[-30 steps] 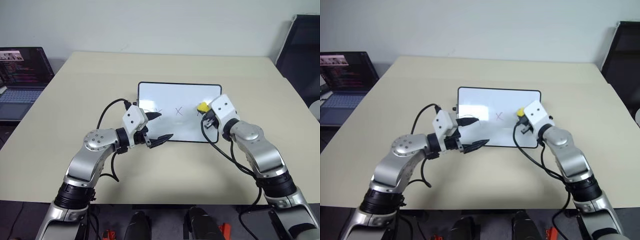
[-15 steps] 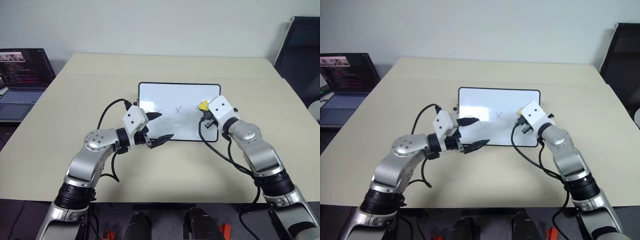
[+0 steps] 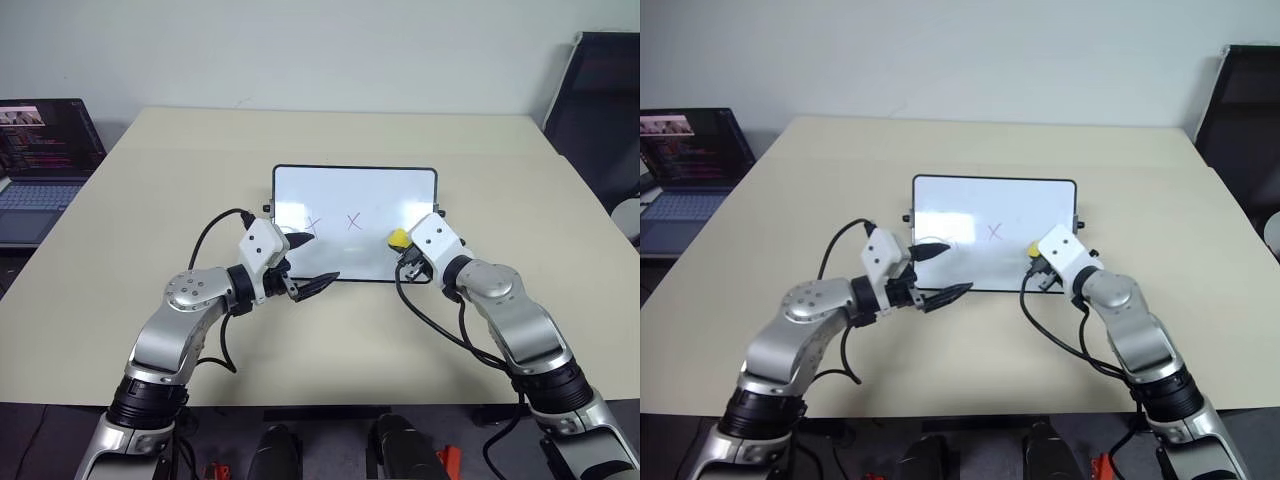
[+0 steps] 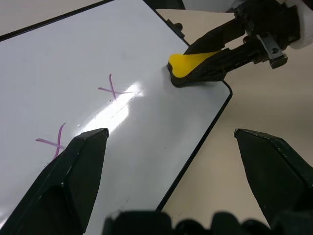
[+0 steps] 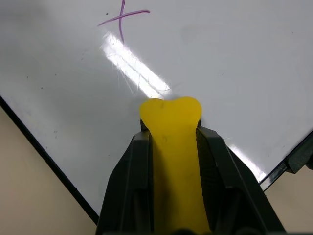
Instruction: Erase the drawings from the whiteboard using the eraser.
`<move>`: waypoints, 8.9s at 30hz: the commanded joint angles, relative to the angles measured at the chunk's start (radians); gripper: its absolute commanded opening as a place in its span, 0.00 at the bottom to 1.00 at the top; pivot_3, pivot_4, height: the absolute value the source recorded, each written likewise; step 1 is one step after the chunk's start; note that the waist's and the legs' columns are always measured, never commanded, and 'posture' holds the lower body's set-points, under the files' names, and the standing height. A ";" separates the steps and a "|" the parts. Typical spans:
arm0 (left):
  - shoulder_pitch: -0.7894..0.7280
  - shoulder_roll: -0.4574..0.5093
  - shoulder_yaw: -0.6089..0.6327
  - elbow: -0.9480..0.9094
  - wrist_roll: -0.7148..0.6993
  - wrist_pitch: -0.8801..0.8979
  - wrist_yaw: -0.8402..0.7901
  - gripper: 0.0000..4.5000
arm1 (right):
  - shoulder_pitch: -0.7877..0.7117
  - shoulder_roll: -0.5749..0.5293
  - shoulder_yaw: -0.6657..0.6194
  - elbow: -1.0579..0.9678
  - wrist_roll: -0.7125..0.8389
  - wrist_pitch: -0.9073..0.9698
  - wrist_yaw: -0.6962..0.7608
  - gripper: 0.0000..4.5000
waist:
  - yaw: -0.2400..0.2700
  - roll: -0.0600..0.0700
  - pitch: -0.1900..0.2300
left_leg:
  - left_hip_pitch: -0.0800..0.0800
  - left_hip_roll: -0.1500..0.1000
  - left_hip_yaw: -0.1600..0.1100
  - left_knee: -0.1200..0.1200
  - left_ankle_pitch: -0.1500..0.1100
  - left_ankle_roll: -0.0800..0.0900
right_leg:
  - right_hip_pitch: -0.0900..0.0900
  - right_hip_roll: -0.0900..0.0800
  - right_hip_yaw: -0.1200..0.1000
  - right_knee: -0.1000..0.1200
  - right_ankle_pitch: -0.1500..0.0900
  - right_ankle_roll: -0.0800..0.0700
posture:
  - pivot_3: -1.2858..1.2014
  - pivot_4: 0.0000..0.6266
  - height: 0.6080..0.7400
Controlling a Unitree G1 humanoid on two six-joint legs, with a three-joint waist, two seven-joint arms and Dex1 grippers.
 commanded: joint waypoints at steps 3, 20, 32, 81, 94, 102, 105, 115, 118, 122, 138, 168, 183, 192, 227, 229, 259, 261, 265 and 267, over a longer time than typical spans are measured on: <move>0.051 0.009 0.128 -0.071 -0.045 0.041 0.073 1.00 | 0.075 0.020 -0.122 -0.189 0.190 0.005 0.110 0.19 | 0.002 0.000 0.000 | -0.002 0.000 0.000 -0.002 0.000 0.000 | -0.001 0.000 -0.001 0.000 -0.001 0.000 | 0.52 0.24 1.00; 0.133 0.012 0.223 -0.132 -0.083 0.086 0.154 1.00 | 0.106 0.004 -0.056 -0.181 0.233 -0.110 0.152 0.19 | 0.004 0.000 0.000 | -0.006 0.000 -0.001 -0.001 -0.002 -0.002 | -0.004 0.000 -0.001 -0.002 -0.004 0.001 | 0.52 0.24 1.00; 0.131 0.009 0.198 -0.180 -0.096 0.117 0.190 1.00 | 0.057 0.004 -0.032 -0.145 0.205 -0.152 0.162 0.19 | 0.004 0.000 0.001 | -0.007 0.000 -0.002 -0.002 -0.002 -0.002 | -0.004 0.000 -0.002 -0.002 -0.004 0.001 | 0.52 0.24 1.00; 0.119 -0.004 0.091 -0.087 -0.059 -0.020 0.097 1.00 | -0.234 0.048 0.110 0.308 -0.257 -0.292 -0.003 0.19 | 0.002 -0.001 0.000 | -0.005 0.000 -0.002 0.000 0.000 0.000 | -0.001 0.000 -0.002 -0.001 0.000 0.000 | 0.52 0.24 1.00; 0.115 -0.007 0.086 -0.101 -0.062 -0.004 0.105 1.00 | -0.167 0.021 0.219 0.233 -0.230 -0.221 0.228 0.19 | 0.002 -0.001 0.000 | -0.005 0.001 -0.002 -0.003 0.000 0.000 | -0.002 0.001 -0.002 -0.002 -0.001 0.000 | 0.52 0.24 1.00; 0.109 -0.012 0.080 -0.090 -0.061 -0.009 0.099 1.00 | -0.224 0.018 0.109 0.294 -0.296 -0.301 0.023 0.19 | 0.003 -0.001 0.000 | -0.005 0.000 -0.002 0.000 0.001 0.000 | -0.002 0.001 -0.001 -0.002 0.000 -0.001 | 0.52 0.24 1.00; 0.106 -0.013 0.079 -0.085 -0.060 -0.011 0.098 1.00 | -0.189 -0.009 0.124 0.278 -0.284 -0.268 0.079 0.19 | 0.008 -0.002 0.000 | -0.005 0.000 -0.002 0.000 0.001 0.000 | -0.002 0.001 -0.001 -0.003 0.000 -0.002 | 0.52 0.24 1.00; 0.107 -0.015 0.082 -0.080 -0.063 -0.011 0.099 1.00 | -0.116 -0.038 0.181 0.185 -0.279 -0.306 0.184 0.19 | 0.006 -0.002 0.000 | -0.005 0.000 -0.002 -0.002 0.001 0.000 | 0.000 0.001 -0.001 -0.004 -0.001 0.000 | 0.52 0.24 1.00; 0.107 -0.016 0.081 -0.082 -0.064 -0.009 0.100 1.00 | -0.147 0.003 0.160 0.212 -0.294 -0.334 0.120 0.19 | 0.000 -0.002 0.000 | -0.005 0.000 -0.002 -0.002 0.001 0.000 | 0.000 0.001 -0.001 -0.004 -0.001 0.000 | 0.52 0.24 1.00; 0.105 -0.015 0.081 -0.082 -0.064 -0.009 0.100 1.00 | -0.189 0.045 0.125 0.252 -0.311 -0.369 0.044 0.19 | -0.004 -0.002 0.000 | -0.004 0.000 -0.002 -0.001 0.001 0.000 | -0.001 0.001 -0.001 -0.003 0.000 -0.001 | 0.52 0.24 1.00; 0.124 0.009 0.109 -0.084 -0.072 0.014 0.103 1.00 | -0.094 -0.006 0.116 0.114 -0.260 -0.254 0.192 0.19 | 0.005 -0.002 0.000 | -0.005 0.000 -0.002 -0.002 0.000 0.000 | -0.001 0.001 -0.001 -0.004 -0.001 -0.001 | 0.52 0.24 1.00; 0.238 0.146 0.293 -0.076 -0.074 0.001 0.071 1.00 | -0.163 0.153 0.078 0.112 0.042 -0.308 0.227 0.19 | 0.003 -0.002 0.001 | -0.012 0.000 -0.002 -0.003 0.000 -0.001 | -0.008 0.001 -0.002 -0.004 -0.003 0.001 | 0.52 0.24 1.00; 0.142 0.156 0.219 -0.031 -0.057 0.003 0.019 1.00 | -0.462 0.280 0.214 0.624 -0.202 -0.513 0.097 0.19 | 0.002 -0.002 0.001 | -0.012 0.001 -0.002 -0.005 0.000 -0.001 | -0.010 0.001 -0.003 -0.002 -0.001 0.003 | 0.52 0.24 1.00; 0.153 0.147 0.209 -0.038 -0.056 -0.001 0.023 1.00 | -0.430 0.207 0.280 0.592 -0.263 -0.461 0.250 0.19 | 0.002 -0.002 0.001 | -0.012 0.001 -0.002 -0.003 0.000 -0.001 | -0.009 0.001 -0.003 0.000 -0.002 0.002 | 0.52 0.24 1.00; 0.155 0.130 0.178 -0.030 -0.056 -0.019 0.014 1.00 | -0.384 0.129 0.298 0.545 -0.319 -0.453 0.341 0.19 | 0.003 -0.002 0.001 | -0.010 0.001 -0.003 -0.003 0.004 -0.002 | -0.007 0.001 -0.003 0.001 0.000 -0.001 | 0.52 0.24 1.00; 0.155 0.129 0.176 -0.029 -0.056 -0.020 0.014 1.00 | -0.377 0.133 0.301 0.520 -0.325 -0.442 0.353 0.19 | 0.002 -0.002 0.001 | -0.010 0.001 -0.003 -0.003 0.004 -0.002 | -0.007 0.001 -0.003 0.001 0.000 -0.001 | 0.52 0.24 1.00; -0.007 0.074 0.055 -0.030 -0.094 -0.042 -0.103 1.00 | 0.055 0.166 -0.408 -0.350 0.048 0.231 0.163 0.19 | 0.021 -0.002 0.001 | -0.014 0.000 -0.004 -0.004 0.004 -0.002 | -0.009 0.001 -0.004 -0.001 -0.002 -0.001 | 0.52 0.24 1.00; -0.066 0.064 0.014 0.001 -0.088 -0.041 -0.142 1.00 | 0.121 0.155 -0.485 -0.424 0.070 0.319 0.147 0.19 | 0.024 -0.002 0.001 | -0.014 0.000 -0.004 -0.004 0.004 -0.003 | -0.009 0.001 -0.004 -0.001 -0.002 -0.001 | 0.52 0.24 1.00; -0.186 0.018 -0.075 0.067 -0.086 -0.050 -0.231 1.00 | 0.248 0.106 -0.574 -0.464 0.095 0.400 0.125 0.19 | 0.026 -0.002 0.001 | -0.014 0.000 -0.003 -0.003 0.004 -0.002 | -0.009 0.001 -0.004 -0.001 -0.001 -0.001 | 0.52 0.24 1.00; -0.242 -0.024 -0.110 0.095 -0.087 -0.059 -0.260 1.00 | 0.280 0.107 -0.598 -0.447 0.098 0.413 0.088 0.19 | 0.021 -0.002 0.001 | -0.014 0.000 -0.003 -0.003 0.004 -0.002 | -0.009 0.001 -0.004 -0.002 -0.001 -0.001 | 0.52 0.24 1.00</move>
